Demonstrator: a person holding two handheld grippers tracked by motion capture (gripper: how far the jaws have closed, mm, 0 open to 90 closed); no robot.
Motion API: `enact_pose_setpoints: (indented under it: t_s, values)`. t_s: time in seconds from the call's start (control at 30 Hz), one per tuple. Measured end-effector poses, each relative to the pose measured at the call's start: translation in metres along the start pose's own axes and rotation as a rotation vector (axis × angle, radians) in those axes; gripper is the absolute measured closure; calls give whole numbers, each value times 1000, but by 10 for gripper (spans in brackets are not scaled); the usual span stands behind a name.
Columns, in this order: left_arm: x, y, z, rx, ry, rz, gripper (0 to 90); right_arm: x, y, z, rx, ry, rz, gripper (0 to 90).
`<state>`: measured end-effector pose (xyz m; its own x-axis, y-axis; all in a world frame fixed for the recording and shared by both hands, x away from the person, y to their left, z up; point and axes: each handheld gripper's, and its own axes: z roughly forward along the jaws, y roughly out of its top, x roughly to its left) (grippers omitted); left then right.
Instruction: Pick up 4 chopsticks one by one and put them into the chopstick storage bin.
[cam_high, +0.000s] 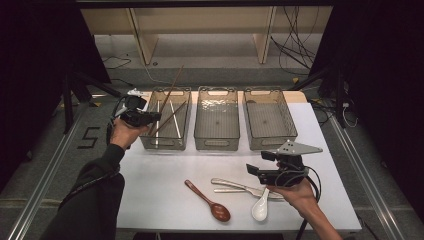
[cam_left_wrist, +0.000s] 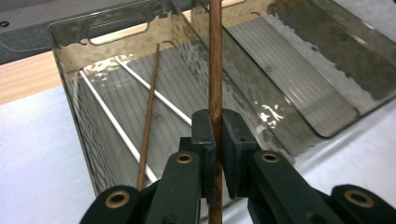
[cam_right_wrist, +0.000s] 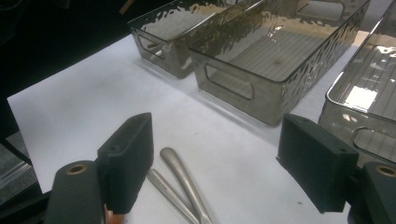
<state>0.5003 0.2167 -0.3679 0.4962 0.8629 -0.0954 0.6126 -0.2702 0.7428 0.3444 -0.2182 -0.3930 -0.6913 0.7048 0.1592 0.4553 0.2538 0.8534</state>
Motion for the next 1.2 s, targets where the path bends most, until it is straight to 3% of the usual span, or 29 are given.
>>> enact_pose_setpoints:
  t_s: [0.37,1.0,1.2]
  values:
    - [18,-2,15,9,30,-42,838,0,0,0,-3,2,-2,275]
    - [28,-10,35,35,82,-57,833,0,0,0,-1,4,-2,275]
    - [28,-15,39,47,77,-75,807,0,0,0,1,4,0,275]
